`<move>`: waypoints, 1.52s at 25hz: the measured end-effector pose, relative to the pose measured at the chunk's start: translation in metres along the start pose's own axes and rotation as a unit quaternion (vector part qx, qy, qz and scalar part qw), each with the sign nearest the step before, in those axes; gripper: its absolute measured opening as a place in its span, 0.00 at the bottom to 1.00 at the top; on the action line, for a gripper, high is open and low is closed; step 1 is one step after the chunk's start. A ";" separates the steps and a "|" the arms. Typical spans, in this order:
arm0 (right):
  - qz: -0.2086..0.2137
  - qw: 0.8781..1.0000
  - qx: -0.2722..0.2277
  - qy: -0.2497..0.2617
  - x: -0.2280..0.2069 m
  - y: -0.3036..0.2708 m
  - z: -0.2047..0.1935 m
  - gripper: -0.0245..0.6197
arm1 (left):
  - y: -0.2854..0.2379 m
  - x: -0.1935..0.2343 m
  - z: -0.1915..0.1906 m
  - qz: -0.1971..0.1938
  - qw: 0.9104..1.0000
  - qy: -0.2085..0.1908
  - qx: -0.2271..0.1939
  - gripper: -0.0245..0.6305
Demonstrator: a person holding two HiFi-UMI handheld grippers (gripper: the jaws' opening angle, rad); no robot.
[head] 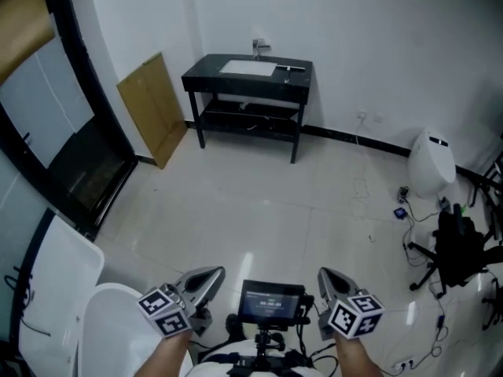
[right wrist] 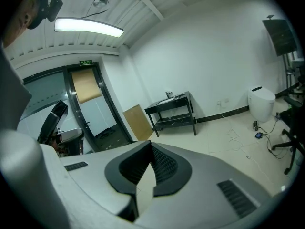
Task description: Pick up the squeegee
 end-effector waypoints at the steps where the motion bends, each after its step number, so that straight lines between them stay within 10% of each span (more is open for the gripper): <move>1: -0.005 1.000 0.000 -0.001 0.003 -0.003 0.000 0.03 | 0.001 0.006 0.002 -0.003 1.000 0.003 0.001 0.03; 24: -0.059 0.998 -0.021 0.004 0.079 -0.083 0.008 0.03 | 0.020 0.103 0.047 -0.061 0.997 0.030 0.021 0.03; 38: -0.020 1.000 -0.009 -0.003 0.028 -0.208 0.041 0.03 | -0.053 0.181 0.065 -0.016 0.999 0.024 0.018 0.03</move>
Point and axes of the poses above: the fingertips, and each gripper's own axes: y backward along the fingers, x to its left, z out of its top, the point moved 9 cm from there along y, backward along the fingers, and after that the axes turned 11 degrees about -x, right-handed, at the moved point
